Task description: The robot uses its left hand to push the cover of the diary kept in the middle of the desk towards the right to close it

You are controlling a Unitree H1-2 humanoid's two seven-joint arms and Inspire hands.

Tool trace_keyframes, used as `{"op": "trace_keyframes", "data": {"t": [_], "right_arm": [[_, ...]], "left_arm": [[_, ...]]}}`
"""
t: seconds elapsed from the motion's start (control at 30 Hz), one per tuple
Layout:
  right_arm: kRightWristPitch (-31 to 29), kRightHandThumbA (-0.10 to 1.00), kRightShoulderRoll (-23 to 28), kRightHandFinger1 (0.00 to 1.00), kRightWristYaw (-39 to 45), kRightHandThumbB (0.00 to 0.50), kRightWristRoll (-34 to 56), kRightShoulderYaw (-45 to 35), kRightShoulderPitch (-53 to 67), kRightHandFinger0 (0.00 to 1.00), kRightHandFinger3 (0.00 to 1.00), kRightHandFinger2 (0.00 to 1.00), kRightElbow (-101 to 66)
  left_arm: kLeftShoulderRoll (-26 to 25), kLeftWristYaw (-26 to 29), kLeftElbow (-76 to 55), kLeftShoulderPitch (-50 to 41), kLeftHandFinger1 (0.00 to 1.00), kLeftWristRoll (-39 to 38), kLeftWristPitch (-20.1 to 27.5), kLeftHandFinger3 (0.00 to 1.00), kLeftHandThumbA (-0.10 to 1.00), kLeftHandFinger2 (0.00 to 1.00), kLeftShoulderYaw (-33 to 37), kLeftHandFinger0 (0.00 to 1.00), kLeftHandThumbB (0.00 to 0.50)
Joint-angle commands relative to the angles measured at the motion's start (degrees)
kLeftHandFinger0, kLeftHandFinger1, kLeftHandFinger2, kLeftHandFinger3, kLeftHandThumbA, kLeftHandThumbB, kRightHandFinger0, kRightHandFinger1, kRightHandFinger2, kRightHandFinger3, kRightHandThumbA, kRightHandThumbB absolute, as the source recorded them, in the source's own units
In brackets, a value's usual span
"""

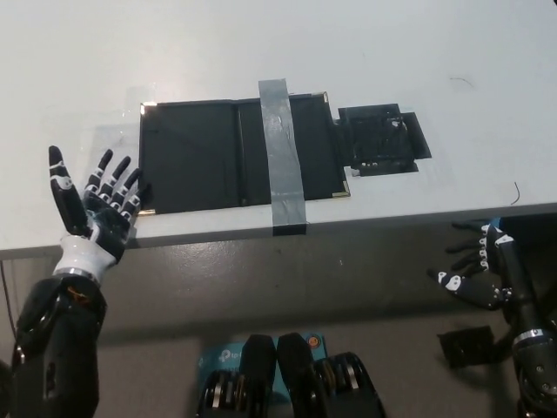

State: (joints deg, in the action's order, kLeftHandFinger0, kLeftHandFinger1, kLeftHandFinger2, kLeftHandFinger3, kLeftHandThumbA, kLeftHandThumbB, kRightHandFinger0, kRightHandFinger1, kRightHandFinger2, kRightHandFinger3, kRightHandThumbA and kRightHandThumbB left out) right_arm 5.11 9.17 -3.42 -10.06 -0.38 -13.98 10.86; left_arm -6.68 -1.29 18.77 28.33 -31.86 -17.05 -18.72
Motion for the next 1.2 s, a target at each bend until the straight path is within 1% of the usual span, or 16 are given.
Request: {"op": "trace_keyframes", "data": {"t": [0.0, 0.03, 0.1, 0.23, 0.27, 0.3, 0.33, 0.43, 0.6, 0.63, 0.67, 0.77, 0.87, 0.93, 0.97, 1.17], "right_arm": [[-1.27, 0.94, 0.12, 0.37, -0.51, 0.097, 0.47, -0.79, -0.72, 0.30, 0.71, 0.47, -1.71], [-0.74, 0.93, -0.04, 0.37, -0.62, 0.086, 0.41, -0.85, -0.74, 0.28, 0.71, 0.46, -1.92], [-0.29, 0.94, -0.05, 0.38, -0.51, 0.088, 0.32, -0.83, -0.78, 0.30, 0.72, 0.48, -1.96], [0.21, 0.93, -0.09, 0.39, -0.54, 0.088, 0.15, -0.81, -0.79, 0.31, 0.72, 0.49, -2.16], [0.13, 0.90, -0.10, 0.38, -0.60, 0.061, 0.04, -0.77, -0.74, 0.30, 0.72, 0.48, -2.30], [0.10, 0.90, -0.09, 0.38, -0.61, 0.056, 0.00, -0.76, -0.74, 0.31, 0.72, 0.48, -2.30], [-0.26, 0.90, -0.03, 0.38, -0.65, 0.070, -0.08, -0.71, -0.76, 0.31, 0.71, 0.48, -2.13], [0.06, 0.91, 0.19, 0.37, -0.55, 0.085, -0.02, -0.89, -0.85, 0.30, 0.71, 0.46, -2.54], [0.33, 0.92, 0.47, 0.38, -0.14, 0.084, -0.02, -0.79, -1.29, 0.30, 0.72, 0.48, -2.56], [0.30, 0.93, 0.54, 0.38, -0.15, 0.088, -0.15, -0.73, -1.38, 0.31, 0.71, 0.48, -2.56], [-0.05, 0.92, 0.65, 0.39, -0.15, 0.066, -0.32, -0.61, -1.50, 0.31, 0.72, 0.48, -2.46], [-0.83, 0.92, 0.85, 0.39, -0.13, 0.061, -0.55, -0.41, -1.70, 0.32, 0.72, 0.48, -2.17], [-0.40, 0.92, 0.88, 0.39, -0.08, 0.068, -0.31, -0.66, -1.74, 0.32, 0.72, 0.48, -2.42], [-0.67, 0.93, 0.92, 0.38, -0.28, 0.095, -0.58, -0.59, -1.86, 0.31, 0.71, 0.47, -2.14], [-0.12, 0.93, 0.93, 0.37, -0.14, 0.093, -0.61, -0.56, -1.88, 0.31, 0.71, 0.47, -2.44], [-0.25, 0.93, 0.88, 0.36, -0.20, 0.103, -0.89, -0.36, -1.94, 0.30, 0.70, 0.46, -2.46]], "left_arm": [[-2.57, -1.50, -1.65, 1.64, 1.00, -0.26, 1.76, 1.00, 1.00, 1.00, -1.35, 1.00, 0.323], [-3.21, -0.69, -2.08, 1.93, 1.00, -0.94, 1.16, 1.00, 1.00, 1.00, -2.49, 1.00, 0.282], [-4.24, -0.69, -1.68, 1.96, 1.00, -0.38, 1.25, 1.00, 1.00, 1.00, -2.75, 1.00, 0.246], [-4.77, -0.78, -2.14, 1.34, 1.00, -0.59, 0.44, 1.00, 1.00, 1.00, -3.42, 1.00, 0.250], [-4.45, -0.87, -1.36, 1.13, 1.00, -0.10, 1.14, 1.00, 1.00, 1.00, -3.31, 1.00, 0.235], [-4.32, -0.83, -1.36, 1.09, 1.00, -0.04, 1.12, 1.00, 1.00, 1.00, -3.31, 1.00, 0.236], [-4.02, -0.98, -1.26, 0.86, 1.00, 0.09, 1.28, 1.00, 1.00, 1.00, -3.14, 1.00, 0.230], [-3.42, -1.30, -0.63, 0.83, 1.00, 0.24, 1.97, 1.00, 1.00, 1.00, -2.85, 1.00, 0.237], [-2.02, -0.57, -0.96, 0.72, 1.00, 0.87, 1.75, 1.00, 1.00, 1.00, -2.25, 1.00, 0.282], [-1.71, -0.70, -0.72, 0.78, 1.00, 0.97, 1.91, 1.00, 1.00, 1.00, -2.07, 1.00, 0.273], [-1.41, -0.67, -0.35, 0.93, 1.00, 1.19, 2.07, 1.00, 1.00, 1.00, -1.87, 1.00, 0.268], [-0.66, -1.17, 0.06, 0.98, 1.00, 0.85, 2.11, 1.00, 1.00, 1.00, -1.72, 1.00, 0.261], [0.55, -1.00, 0.05, 1.18, 1.00, 0.34, 1.85, 1.00, 1.00, 1.00, -1.84, 1.00, 0.256], [1.66, -1.35, 0.66, 1.51, 1.00, -0.42, 2.00, 1.00, 1.00, 1.00, -2.02, 1.00, 0.267], [2.40, -1.37, 0.71, 1.60, 1.00, -0.65, 1.77, 1.00, 1.00, 1.00, -1.92, 1.00, 0.275], [4.46, -1.58, 1.46, 2.04, 1.00, -1.52, 1.33, 1.00, 1.00, 1.00, -2.01, 1.00, 0.268]]}}
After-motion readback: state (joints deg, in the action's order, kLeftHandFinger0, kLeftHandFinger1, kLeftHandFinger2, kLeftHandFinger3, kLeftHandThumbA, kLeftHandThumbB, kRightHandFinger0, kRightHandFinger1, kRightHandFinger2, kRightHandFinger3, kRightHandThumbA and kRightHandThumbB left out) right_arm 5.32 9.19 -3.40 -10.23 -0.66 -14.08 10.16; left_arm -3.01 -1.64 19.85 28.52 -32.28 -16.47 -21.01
